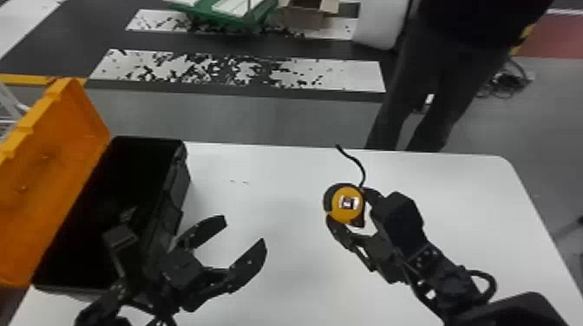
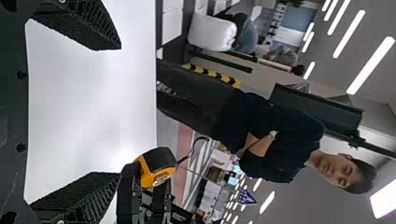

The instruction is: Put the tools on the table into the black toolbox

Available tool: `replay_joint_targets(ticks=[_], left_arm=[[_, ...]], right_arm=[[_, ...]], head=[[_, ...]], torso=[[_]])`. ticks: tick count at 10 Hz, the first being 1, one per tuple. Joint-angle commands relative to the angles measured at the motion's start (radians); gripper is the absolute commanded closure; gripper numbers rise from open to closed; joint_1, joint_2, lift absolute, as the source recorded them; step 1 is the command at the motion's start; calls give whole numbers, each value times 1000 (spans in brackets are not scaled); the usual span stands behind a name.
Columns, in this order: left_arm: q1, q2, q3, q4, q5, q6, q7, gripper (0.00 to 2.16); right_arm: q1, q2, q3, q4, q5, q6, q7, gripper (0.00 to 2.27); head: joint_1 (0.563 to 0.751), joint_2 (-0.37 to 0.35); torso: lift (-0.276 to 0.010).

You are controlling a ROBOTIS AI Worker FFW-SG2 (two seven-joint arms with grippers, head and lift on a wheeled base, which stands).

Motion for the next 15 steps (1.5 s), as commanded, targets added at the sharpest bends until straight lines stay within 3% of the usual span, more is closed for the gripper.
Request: replay_joint_targets(ticks=[1, 4, 5, 11, 13, 15], left_arm=[[-31, 0, 20, -38, 18, 125, -2, 19], [-80, -9, 28, -77, 35, 355, -17, 19], [-92, -11, 18, -78, 36, 382, -15, 19], [-155, -34, -41, -75, 33, 434, 14, 19], [-186, -55, -60, -57, 26, 434, 15, 19], [-219, -58, -81, -29, 32, 444, 20, 22]], right_arm=[[-5, -35, 50, -1, 37, -9, 9, 2260], [-4, -86, 101, -1, 68, -34, 21, 2260], [-4, -94, 116, -1, 75, -37, 21, 2260], [-21, -127, 179, -6, 95, -31, 23, 2260], [-31, -138, 195, -4, 91, -19, 24, 2260], [-48, -138, 204, 6, 86, -16, 23, 2260]], head=[[695, -1], [695, 31], [695, 33], [695, 23], [695, 19], [695, 7]], torso=[[-39], [-39], [-39], [-39], [-39], [-39]])
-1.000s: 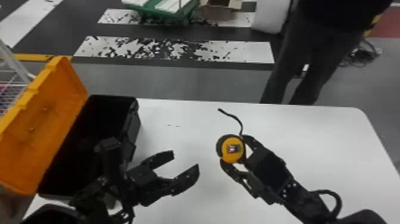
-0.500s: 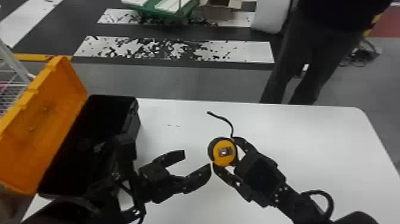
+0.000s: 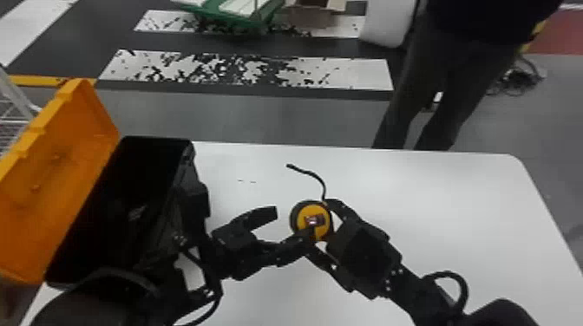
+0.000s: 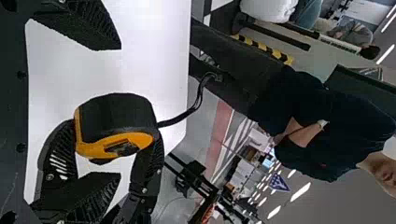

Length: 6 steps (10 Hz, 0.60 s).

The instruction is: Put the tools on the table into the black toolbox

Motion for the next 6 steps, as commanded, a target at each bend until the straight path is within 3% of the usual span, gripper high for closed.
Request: replay_joint_targets(ticks=[1, 6], left_arm=[[-22, -9, -11, 13, 4, 37, 1, 60], [-75, -12, -11, 45, 55, 86, 1, 167]], right_arm=[[-17, 0, 5, 8, -6, 4, 0, 2260], [-38, 0, 18, 28, -12, 13, 0, 2260]], head=[[695, 2], [695, -9]], torso=[[-39], [-39]])
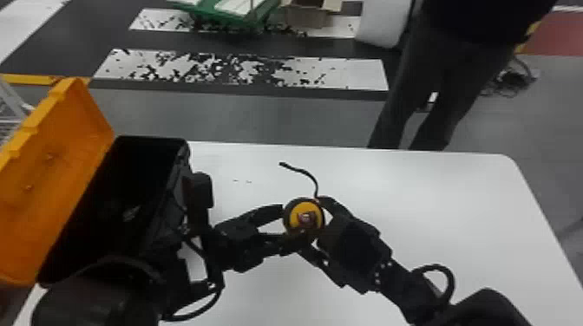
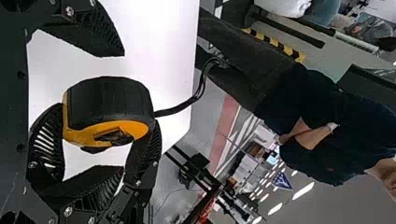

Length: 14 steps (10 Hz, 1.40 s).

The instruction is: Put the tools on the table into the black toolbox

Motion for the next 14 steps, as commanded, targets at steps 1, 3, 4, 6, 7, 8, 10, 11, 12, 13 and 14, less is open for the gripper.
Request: replay_joint_targets(ticks=[1, 3, 4, 6, 7, 8, 10, 11, 12, 13, 14], left_arm=[[-19, 2, 0, 17, 16, 9, -7, 286], [-28, 2, 3, 28, 22, 9, -38, 714], [-28, 2, 5, 26, 16, 9, -50, 1106], [-30, 5, 6, 26, -8, 9, -84, 1862], [-33, 5, 10, 26, -11, 9, -81, 2142], [-33, 5, 10, 26, -21, 9, -89, 2142], [-38, 5, 14, 26, -20, 9, -101, 2142], [-41, 5, 16, 28, -20, 9, -103, 2142], [-42, 5, 16, 32, -18, 9, -109, 2142], [-47, 3, 16, 40, -14, 9, -113, 2142], [-48, 3, 16, 43, -12, 9, -116, 2142]], right_arm=[[-1, 0, 5, 5, 0, 0, 0, 2260], [-4, 2, 13, 8, 0, 0, -3, 2260], [-6, 3, 15, 8, 0, 0, -5, 2260], [-12, 8, 16, 9, 0, 4, -11, 2260], [-14, 8, 16, 9, 0, 4, -14, 2260], [-15, 8, 18, 9, -3, 10, -17, 2260], [-20, 12, 24, 8, -3, 71, -34, 1062], [-20, 12, 25, 8, -3, 86, -55, 151], [-21, 12, 25, 8, -3, 93, -67, -1], [-23, 14, 25, 8, -3, 108, -83, 19], [-23, 14, 24, 8, -3, 117, -87, 53]], head=[[695, -9], [695, -8], [695, -6], [695, -4], [695, -4], [695, -2], [695, -2], [695, -7], [695, -17], [695, -19], [695, -26]], torso=[[-39], [-39], [-39], [-39], [-39], [-39], [-39], [-39], [-39], [-39], [-39]])
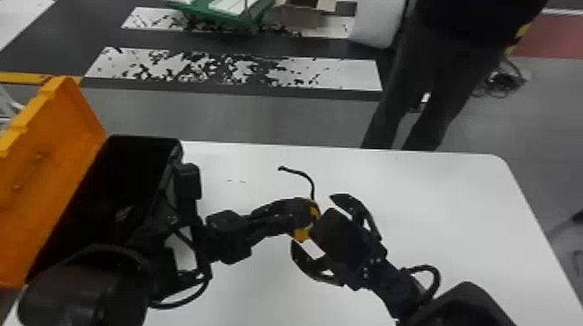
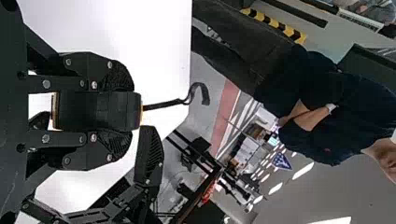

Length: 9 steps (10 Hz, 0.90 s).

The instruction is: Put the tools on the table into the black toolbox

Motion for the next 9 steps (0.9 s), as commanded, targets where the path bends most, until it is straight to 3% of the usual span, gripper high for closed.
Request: replay_joint_targets(ticks=[1, 6, 9], left_arm=[[-1, 1, 0, 3, -3, 0, -5, 2142], [22, 3, 63, -10, -6, 9, 7, 2142], [31, 4, 170, -33, -12, 0, 22, 2142]], right_arm=[[0, 2, -1, -5, -2, 25, -2, 53], [53, 0, -81, -43, -66, 92, -43, 63], [136, 8, -161, -61, -110, 95, -90, 66]], head=[[695, -31], [695, -51], [695, -55]], torso=[[-39], [-39], [-39]])
